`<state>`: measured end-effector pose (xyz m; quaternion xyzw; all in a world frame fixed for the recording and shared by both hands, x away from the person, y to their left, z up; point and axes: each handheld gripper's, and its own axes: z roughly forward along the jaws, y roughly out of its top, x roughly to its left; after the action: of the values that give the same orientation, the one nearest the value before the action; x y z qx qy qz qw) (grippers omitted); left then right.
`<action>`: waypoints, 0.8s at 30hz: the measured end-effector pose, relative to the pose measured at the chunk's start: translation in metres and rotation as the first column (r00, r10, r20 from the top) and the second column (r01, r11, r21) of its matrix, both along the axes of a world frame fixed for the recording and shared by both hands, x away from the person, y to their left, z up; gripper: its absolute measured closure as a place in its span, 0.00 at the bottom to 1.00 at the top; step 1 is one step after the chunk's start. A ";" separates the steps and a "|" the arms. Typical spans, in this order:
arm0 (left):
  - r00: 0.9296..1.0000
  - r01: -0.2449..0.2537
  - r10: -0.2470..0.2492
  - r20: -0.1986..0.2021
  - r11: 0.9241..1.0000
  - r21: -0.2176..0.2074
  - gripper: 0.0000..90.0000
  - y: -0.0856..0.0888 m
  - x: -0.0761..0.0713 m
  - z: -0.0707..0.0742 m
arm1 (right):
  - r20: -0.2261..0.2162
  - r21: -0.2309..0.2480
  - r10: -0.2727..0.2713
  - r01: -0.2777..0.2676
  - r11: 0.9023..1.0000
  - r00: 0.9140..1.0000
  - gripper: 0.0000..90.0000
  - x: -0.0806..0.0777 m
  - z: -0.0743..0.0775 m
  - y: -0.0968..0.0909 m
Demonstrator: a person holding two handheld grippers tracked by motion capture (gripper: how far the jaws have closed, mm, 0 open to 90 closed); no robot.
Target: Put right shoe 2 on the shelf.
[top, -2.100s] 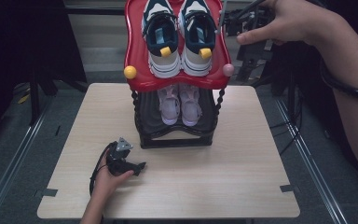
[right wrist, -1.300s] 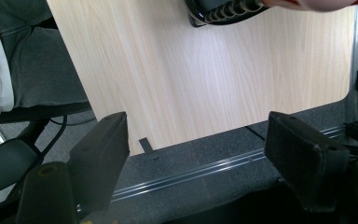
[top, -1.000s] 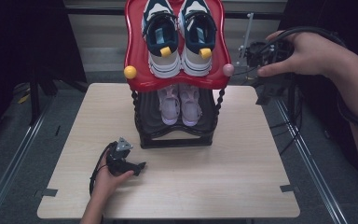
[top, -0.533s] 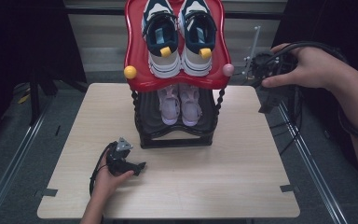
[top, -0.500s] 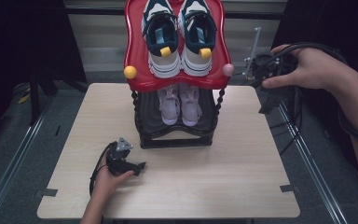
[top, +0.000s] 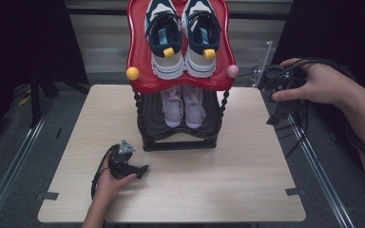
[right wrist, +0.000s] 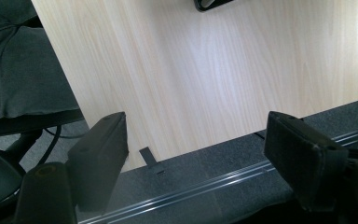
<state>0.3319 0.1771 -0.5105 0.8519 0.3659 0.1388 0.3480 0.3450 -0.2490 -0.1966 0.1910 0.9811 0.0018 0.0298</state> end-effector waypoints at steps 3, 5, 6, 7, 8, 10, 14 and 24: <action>1.000 0.000 0.000 0.000 1.000 0.000 0.00 0.000 0.000 0.000 | 0.004 -0.003 0.010 -0.010 1.000 1.000 0.24 -0.001 -0.005 -0.003; 1.000 0.000 0.000 0.000 1.000 0.001 0.00 0.000 0.000 0.000 | 0.002 0.001 -0.001 0.001 1.000 1.000 0.24 -0.002 -0.010 -0.005; 1.000 0.000 0.000 0.000 1.000 0.000 0.00 0.000 0.000 0.000 | 0.000 -0.003 0.000 0.000 1.000 1.000 0.24 -0.002 -0.012 -0.005; 1.000 0.000 0.000 0.000 1.000 0.001 0.00 0.000 0.000 0.000 | 0.003 -0.005 0.001 -0.001 1.000 1.000 0.24 -0.003 -0.015 -0.006; 1.000 0.000 0.000 0.000 1.000 0.000 0.00 0.000 0.000 0.000 | 0.003 -0.001 0.002 -0.002 1.000 1.000 0.24 -0.003 -0.017 -0.006; 1.000 -0.001 0.001 0.000 1.000 0.000 0.00 0.000 0.000 0.000 | 0.004 -0.001 0.003 -0.003 1.000 1.000 0.24 -0.005 -0.021 -0.007; 1.000 0.000 0.000 0.000 1.000 0.000 0.00 0.000 0.000 0.000 | 0.009 0.018 0.003 -0.003 1.000 1.000 0.24 -0.006 -0.026 -0.008; 1.000 0.000 0.000 0.000 1.000 0.000 0.00 0.000 0.000 0.000 | -0.003 0.033 -0.007 0.007 0.999 1.000 0.24 -0.010 -0.052 -0.011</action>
<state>0.3319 0.1771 -0.5105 0.8520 0.3658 0.1389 0.3479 0.3346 -0.2596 -0.2481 0.1951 0.9803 0.0175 0.0251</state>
